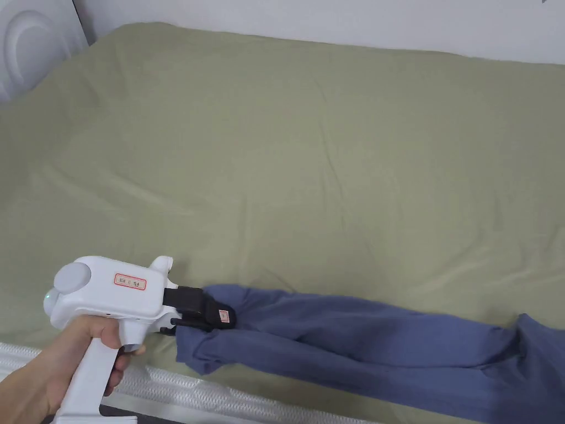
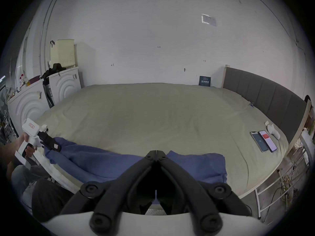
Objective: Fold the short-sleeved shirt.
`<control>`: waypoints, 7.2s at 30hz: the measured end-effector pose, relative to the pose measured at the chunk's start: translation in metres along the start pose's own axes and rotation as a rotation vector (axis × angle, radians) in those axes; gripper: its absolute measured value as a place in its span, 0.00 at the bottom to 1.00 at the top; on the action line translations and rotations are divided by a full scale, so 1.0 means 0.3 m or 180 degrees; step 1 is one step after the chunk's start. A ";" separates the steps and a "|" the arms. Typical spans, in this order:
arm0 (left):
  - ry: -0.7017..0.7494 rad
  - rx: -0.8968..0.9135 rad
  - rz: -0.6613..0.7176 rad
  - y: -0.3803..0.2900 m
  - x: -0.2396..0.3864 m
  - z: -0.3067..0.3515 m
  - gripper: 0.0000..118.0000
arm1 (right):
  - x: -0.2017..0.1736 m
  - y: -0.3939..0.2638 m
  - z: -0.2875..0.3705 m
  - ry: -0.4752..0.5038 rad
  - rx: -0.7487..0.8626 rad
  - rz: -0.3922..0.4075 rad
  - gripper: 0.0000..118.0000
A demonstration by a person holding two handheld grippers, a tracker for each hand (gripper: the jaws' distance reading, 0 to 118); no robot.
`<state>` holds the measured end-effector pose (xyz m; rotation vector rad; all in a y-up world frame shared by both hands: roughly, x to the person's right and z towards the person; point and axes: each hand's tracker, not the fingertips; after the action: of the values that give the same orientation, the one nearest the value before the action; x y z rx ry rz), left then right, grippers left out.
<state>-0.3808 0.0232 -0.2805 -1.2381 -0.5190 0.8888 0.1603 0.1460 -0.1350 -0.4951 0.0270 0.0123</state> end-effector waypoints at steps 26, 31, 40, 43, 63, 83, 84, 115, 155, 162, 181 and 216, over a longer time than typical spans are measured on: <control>0.1177 0.0326 -0.0992 -0.199 0.764 0.049 0.09 | 0.150 0.058 0.126 0.0053 0.0395 -0.0233 0.00; 0.1211 0.0043 -0.1162 -0.173 0.822 -0.240 0.09 | 0.173 0.051 0.138 0.0030 0.0397 -0.0285 0.00; 0.1443 -0.0377 -0.1487 -0.250 0.805 -0.699 0.88 | 0.230 0.027 0.133 -0.0085 0.0301 -0.0361 0.00; 0.1152 -0.0113 -0.1378 -0.276 0.825 -0.579 0.76 | 0.250 0.014 0.128 -0.0104 0.0282 -0.0388 0.00; 0.0407 -0.0114 -0.0831 -0.311 0.651 -0.790 0.00 | 0.227 0.005 0.095 -0.0023 0.0110 -0.0443 0.00; 0.0591 0.0293 -0.0838 -0.163 0.445 -0.176 0.63 | 0.096 0.067 0.043 0.0135 0.0138 -0.0257 0.00; 0.0431 0.0243 -0.0877 -0.159 0.439 -0.184 0.76 | 0.089 0.069 0.038 0.0133 0.0132 -0.0244 0.00; 0.1520 0.1122 -0.0558 -0.164 0.462 0.269 0.10 | 0.091 0.159 0.048 0.0296 0.0399 -0.0065 0.00; 0.0061 -0.0001 -0.0963 -0.293 0.643 -0.494 0.00 | 0.155 0.055 0.036 0.0260 0.0080 -0.0429 0.00; 0.0089 -0.0103 -0.0830 -0.294 0.538 -0.636 0.00 | 0.150 0.010 -0.004 0.0451 -0.0221 -0.0537 0.00; 0.0517 0.0406 -0.0660 -0.095 0.297 -0.083 0.29 | -0.075 -0.226 -0.783 0.3185 -0.2177 -0.2396 0.00; 0.1539 0.0292 -0.0507 0.632 -0.141 0.757 0.28 | -0.150 -0.062 -0.664 0.3047 -0.1758 -0.2100 0.00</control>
<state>-0.6342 0.1346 -0.3933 -1.2552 -0.1826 0.4492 0.1111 0.0347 -0.3002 -1.0045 0.8134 -0.8863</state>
